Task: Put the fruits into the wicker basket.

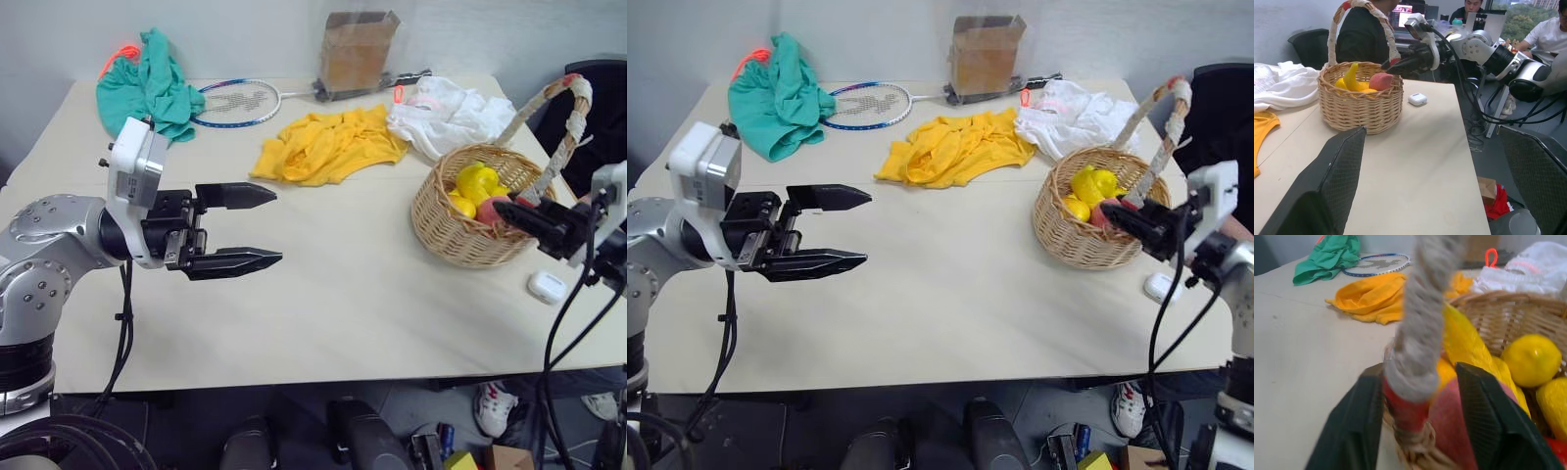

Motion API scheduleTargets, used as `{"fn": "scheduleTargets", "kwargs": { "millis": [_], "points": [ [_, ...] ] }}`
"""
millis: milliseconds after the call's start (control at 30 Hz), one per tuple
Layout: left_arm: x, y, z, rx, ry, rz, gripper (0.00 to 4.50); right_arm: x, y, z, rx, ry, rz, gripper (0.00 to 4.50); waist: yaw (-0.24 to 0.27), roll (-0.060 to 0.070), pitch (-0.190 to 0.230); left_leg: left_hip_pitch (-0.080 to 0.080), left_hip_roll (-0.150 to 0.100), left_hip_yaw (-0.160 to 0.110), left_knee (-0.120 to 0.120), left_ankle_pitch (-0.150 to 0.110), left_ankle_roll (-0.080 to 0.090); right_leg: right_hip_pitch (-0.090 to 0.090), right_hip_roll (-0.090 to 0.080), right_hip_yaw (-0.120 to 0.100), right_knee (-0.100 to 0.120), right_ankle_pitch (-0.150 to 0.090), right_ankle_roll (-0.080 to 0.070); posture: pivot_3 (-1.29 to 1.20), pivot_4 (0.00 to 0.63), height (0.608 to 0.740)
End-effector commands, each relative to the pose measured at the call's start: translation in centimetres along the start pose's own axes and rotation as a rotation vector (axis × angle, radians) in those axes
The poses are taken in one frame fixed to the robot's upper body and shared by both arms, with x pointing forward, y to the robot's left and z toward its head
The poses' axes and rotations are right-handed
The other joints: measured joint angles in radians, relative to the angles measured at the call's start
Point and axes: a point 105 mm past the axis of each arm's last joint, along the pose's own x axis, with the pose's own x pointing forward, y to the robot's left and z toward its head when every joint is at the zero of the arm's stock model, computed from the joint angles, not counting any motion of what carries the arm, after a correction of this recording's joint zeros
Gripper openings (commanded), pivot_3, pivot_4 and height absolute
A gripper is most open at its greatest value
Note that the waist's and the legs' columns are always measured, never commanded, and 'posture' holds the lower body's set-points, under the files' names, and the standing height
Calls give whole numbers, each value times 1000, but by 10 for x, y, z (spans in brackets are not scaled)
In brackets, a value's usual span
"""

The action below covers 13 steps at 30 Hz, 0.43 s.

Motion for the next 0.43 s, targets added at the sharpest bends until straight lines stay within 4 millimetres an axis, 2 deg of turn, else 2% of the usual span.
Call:
{"fn": "scheduleTargets", "kwargs": {
  "millis": [33,133,200,267,367,433],
  "points": [
    [-4,0,6,37,-7,-1,4500,-38,4,24,-98,34,7,3578,3,1,0,0,0,0,0,0,0,0,0,0,0,0,0,0,150,740],
    [-8,2,4,32,1,6,4500,-76,-10,34,-101,135,-74,4480,12,2,1,0,0,0,-1,0,0,0,0,0,-1,0,0,0,150,740],
    [-13,3,3,28,9,16,4500,-104,-16,46,-88,175,-97,4480,12,1,1,1,-1,0,0,0,1,1,0,0,-2,0,1,0,150,740],
    [-18,6,2,25,20,30,4500,-122,-15,54,-92,216,-87,4480,12,1,1,5,0,1,-1,0,1,5,1,1,-4,0,1,0,150,740],
    [-25,11,2,26,26,53,4500,-135,-16,56,-115,281,-83,4480,5,0,1,12,2,-2,-5,0,1,15,5,1,-14,0,1,0,150,740],
    [-27,13,4,28,13,60,4500,-135,-17,56,-106,278,-72,4480,2,0,1,13,1,-1,-6,-1,2,17,4,1,-16,1,2,0,150,740]
  ]
}}
